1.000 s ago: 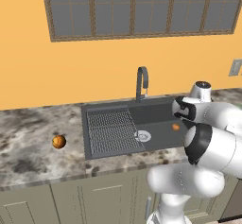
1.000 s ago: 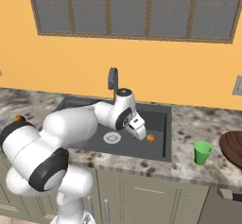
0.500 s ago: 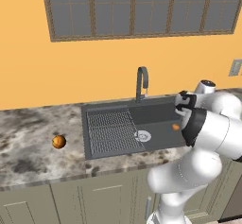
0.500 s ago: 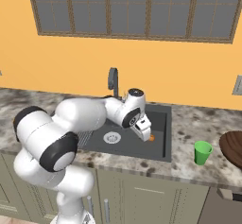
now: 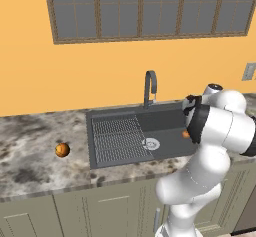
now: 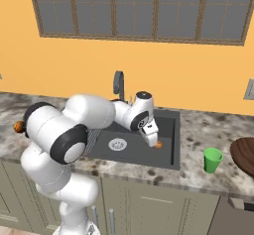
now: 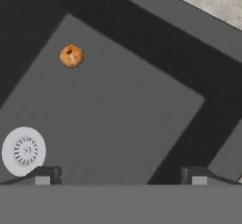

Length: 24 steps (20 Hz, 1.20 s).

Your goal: Remove the orange and tangerine from the sink. Then move the bowl and cup from the counter to the sink for washing.

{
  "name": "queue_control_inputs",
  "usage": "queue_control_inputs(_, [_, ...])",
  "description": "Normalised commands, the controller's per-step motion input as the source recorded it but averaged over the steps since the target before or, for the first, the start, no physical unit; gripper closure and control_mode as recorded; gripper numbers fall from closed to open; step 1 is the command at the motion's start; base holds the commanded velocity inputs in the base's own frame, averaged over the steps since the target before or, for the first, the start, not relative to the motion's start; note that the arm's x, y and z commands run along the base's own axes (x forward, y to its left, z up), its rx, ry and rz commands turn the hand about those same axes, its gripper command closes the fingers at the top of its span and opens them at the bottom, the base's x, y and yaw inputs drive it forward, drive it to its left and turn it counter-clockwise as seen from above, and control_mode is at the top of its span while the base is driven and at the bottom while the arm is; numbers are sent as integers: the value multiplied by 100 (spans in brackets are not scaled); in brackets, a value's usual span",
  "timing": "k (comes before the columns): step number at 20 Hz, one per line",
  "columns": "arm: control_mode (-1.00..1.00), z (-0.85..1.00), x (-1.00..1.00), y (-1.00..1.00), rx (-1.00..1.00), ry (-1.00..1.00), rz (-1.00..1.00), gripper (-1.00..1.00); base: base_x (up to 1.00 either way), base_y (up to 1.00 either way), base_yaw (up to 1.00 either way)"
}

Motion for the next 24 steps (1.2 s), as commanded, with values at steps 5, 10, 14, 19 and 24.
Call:
queue_control_inputs(5, [-100,-16,21,-3,0,0,-17,-100,0,0,0])
queue_control_inputs(10, [-100,-17,22,-8,0,1,-14,-100,0,0,0])
queue_control_inputs(14, [-100,-17,24,-14,0,2,-11,-100,0,0,0])
queue_control_inputs(19, [-100,-16,24,-12,1,1,-10,-100,0,0,0])
queue_control_inputs(24, [-100,-13,25,-17,8,3,-4,-100,0,0,0])
